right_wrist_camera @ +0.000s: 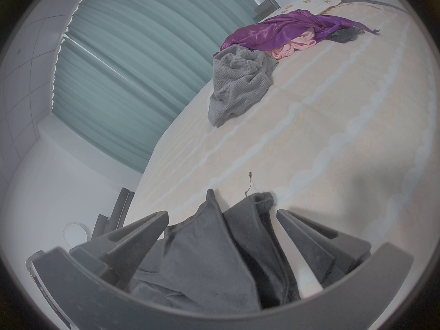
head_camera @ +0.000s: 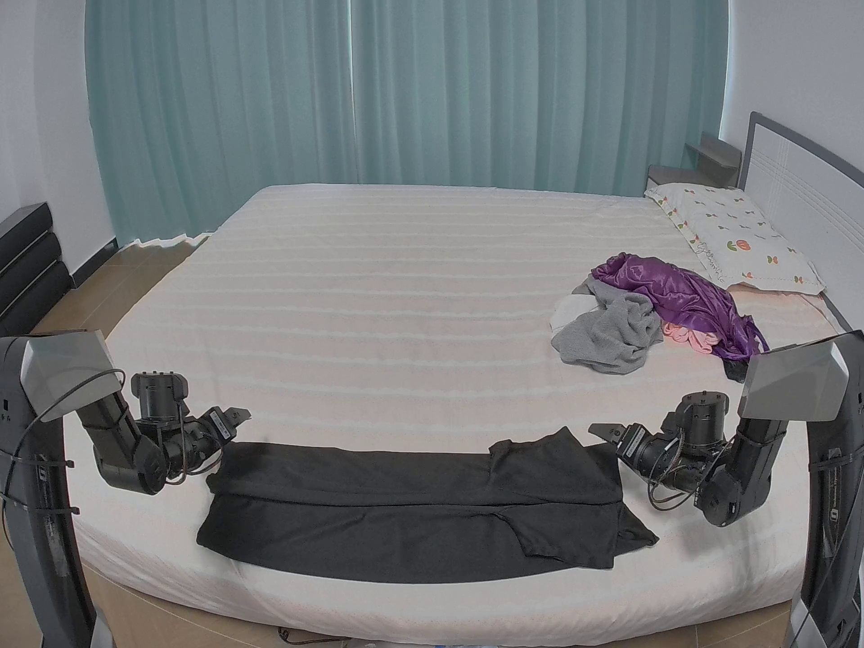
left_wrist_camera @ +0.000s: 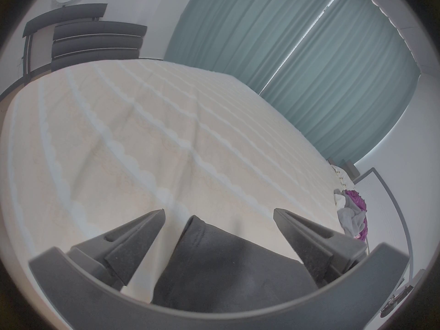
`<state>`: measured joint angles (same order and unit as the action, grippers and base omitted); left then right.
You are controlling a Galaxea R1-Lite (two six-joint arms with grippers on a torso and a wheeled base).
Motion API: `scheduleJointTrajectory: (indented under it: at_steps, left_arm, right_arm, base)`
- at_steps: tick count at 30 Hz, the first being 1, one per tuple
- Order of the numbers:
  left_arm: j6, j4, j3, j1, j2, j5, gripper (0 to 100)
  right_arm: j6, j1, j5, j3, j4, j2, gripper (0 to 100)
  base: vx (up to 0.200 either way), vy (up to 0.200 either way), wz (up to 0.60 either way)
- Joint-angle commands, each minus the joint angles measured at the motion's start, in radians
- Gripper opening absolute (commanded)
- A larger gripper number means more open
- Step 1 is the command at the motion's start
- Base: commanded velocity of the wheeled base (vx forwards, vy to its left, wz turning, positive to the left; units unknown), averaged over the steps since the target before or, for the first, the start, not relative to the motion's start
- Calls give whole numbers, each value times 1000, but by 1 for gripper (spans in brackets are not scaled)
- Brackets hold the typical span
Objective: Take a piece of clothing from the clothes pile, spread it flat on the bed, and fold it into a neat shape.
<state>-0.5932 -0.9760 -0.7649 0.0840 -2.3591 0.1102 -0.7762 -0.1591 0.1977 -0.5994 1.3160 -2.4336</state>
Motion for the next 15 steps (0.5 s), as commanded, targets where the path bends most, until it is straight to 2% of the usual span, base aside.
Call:
scheduleJointTrajectory:
  at_steps: [1, 4, 5, 7, 11, 15]
  left_arm:
    - [4, 8, -48, -20, -77, -6, 100]
    - [9, 11, -53, -20, -80, -6, 100]
    - [10, 11, -51, -20, -80, -7, 0]
    - [13, 11, -51, -20, -80, -12, 0]
    - [6, -1, -70, -18, -106, -103, 0]
    - [-19, -7, -74, -15, -107, -136, 0]
  right_arm:
    - [-3, 7, -1, -45, -3, -59, 100]
    - [-5, 7, -1, -48, -1, -64, 100]
    - [-5, 6, -1, -43, 0, -64, 100]
    - [-3, 6, -1, -42, 0, -64, 100]
    - [-3, 4, -24, -54, 0, -71, 100]
    - [-5, 3, -40, -76, -1, -81, 100]
  base:
    - [0, 0, 0]
    - [0, 0, 0]
    - [0, 0, 0]
    - [0, 0, 0]
    - [0, 0, 0]
    - [0, 0, 0]
